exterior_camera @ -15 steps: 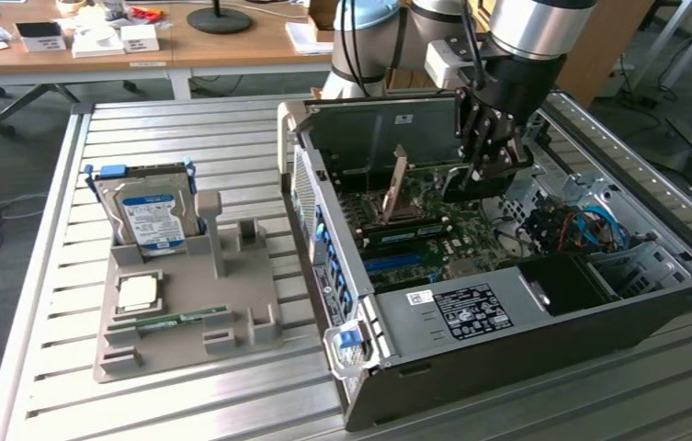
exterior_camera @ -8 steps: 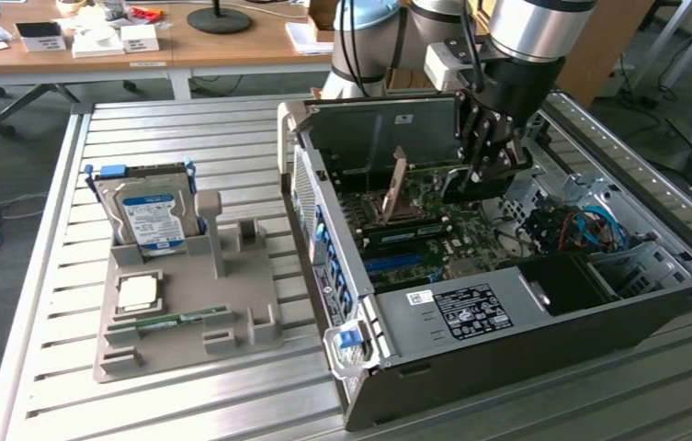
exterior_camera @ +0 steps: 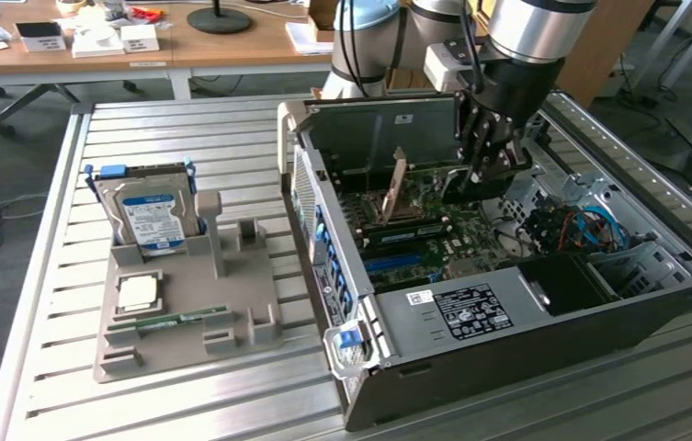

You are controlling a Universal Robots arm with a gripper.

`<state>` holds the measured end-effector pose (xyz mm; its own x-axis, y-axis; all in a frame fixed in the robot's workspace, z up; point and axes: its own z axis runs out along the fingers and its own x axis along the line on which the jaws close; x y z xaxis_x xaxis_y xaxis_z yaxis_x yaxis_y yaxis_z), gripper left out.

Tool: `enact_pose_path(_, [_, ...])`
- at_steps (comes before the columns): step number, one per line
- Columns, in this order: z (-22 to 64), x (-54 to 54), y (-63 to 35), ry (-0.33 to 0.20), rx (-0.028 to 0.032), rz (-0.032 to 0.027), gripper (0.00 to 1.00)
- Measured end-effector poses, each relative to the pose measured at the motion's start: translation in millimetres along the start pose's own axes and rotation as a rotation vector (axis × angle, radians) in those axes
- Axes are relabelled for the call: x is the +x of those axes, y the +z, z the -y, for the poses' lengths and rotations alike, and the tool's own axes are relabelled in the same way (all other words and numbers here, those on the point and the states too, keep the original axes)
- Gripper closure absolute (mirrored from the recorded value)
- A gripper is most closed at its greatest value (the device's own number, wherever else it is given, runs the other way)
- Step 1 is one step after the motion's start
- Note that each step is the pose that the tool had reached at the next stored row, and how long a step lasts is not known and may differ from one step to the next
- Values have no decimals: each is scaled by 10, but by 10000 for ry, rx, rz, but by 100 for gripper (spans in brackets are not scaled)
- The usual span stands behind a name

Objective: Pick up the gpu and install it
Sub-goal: 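Insert the gpu into the slot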

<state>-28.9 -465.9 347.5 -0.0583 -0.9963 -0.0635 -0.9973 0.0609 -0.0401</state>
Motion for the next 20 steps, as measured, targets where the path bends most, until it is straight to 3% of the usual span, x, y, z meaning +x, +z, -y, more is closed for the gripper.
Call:
enact_pose_path(11, [-4,3,42,2,-1,-6,73])
enact_pose_path(20, [-94,12,104,0,-1,-8,73])
